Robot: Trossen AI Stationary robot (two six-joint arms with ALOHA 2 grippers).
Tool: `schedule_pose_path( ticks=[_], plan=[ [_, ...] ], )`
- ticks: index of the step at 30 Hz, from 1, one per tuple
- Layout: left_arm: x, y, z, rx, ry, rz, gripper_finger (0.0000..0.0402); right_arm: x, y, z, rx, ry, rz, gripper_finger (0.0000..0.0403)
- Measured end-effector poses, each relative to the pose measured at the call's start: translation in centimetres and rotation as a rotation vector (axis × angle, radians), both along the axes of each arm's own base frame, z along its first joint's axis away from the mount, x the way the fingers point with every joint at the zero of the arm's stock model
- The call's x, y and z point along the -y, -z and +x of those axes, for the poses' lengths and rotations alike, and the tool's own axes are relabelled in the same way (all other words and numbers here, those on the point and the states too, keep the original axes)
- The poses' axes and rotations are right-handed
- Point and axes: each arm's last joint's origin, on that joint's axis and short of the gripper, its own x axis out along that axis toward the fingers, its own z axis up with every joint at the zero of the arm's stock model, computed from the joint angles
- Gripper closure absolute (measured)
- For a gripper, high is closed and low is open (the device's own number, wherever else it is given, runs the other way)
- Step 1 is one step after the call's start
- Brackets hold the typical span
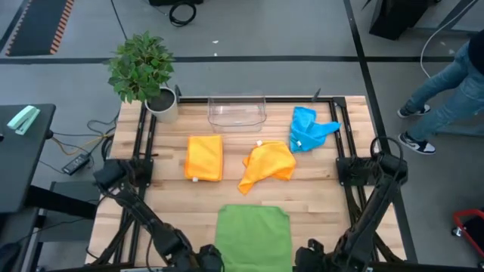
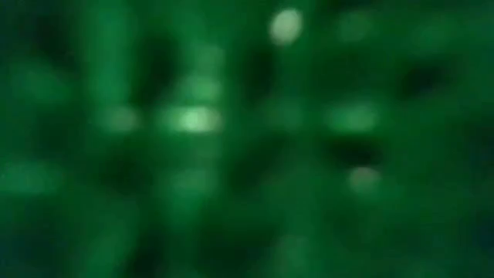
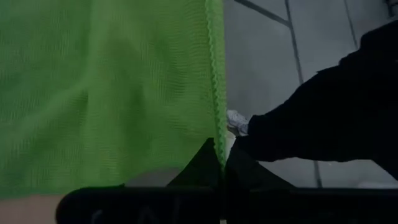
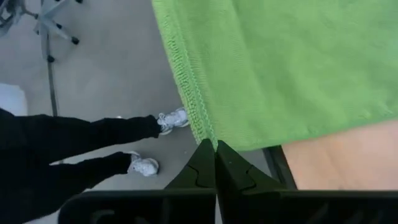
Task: Fold microfiber towels
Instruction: Fold the green microfiber cloth
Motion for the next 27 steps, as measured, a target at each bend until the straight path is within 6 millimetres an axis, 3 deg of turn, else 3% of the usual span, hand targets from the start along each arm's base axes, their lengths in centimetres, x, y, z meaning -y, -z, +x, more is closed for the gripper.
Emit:
schedule_pose_path(
  ticks=[5, 12, 16, 20, 27],
  plan=[
    [-2.9, -1.4, 1.2, -0.014, -0.010, 0.088, 0.0394, 3.0, -1.3, 0.3, -0.071, 0.073, -0.099, 0.0403],
    [-11.1, -4.1, 2.3, -0.109, 0.059, 0.417, 0.0396, 8.5, -2.0, 2.5, -0.217, 0.158, -0.250, 0.0403],
    [-14.3, -3.1, 3.8, -0.158, 0.213, 0.445, 0.0390, 11.2, 0.0, 4.5, -0.316, 0.167, -0.254, 0.0403],
    [-16.4, -1.6, 4.9, -0.184, 0.260, 0.483, 0.0396, 13.4, 1.7, 5.5, -0.362, 0.237, -0.258, 0.0403],
    [-18.9, -1.0, 5.4, -0.159, 0.344, 0.554, 0.0388, 15.1, 1.5, 6.4, -0.348, 0.283, -0.286, 0.0403]
  ],
)
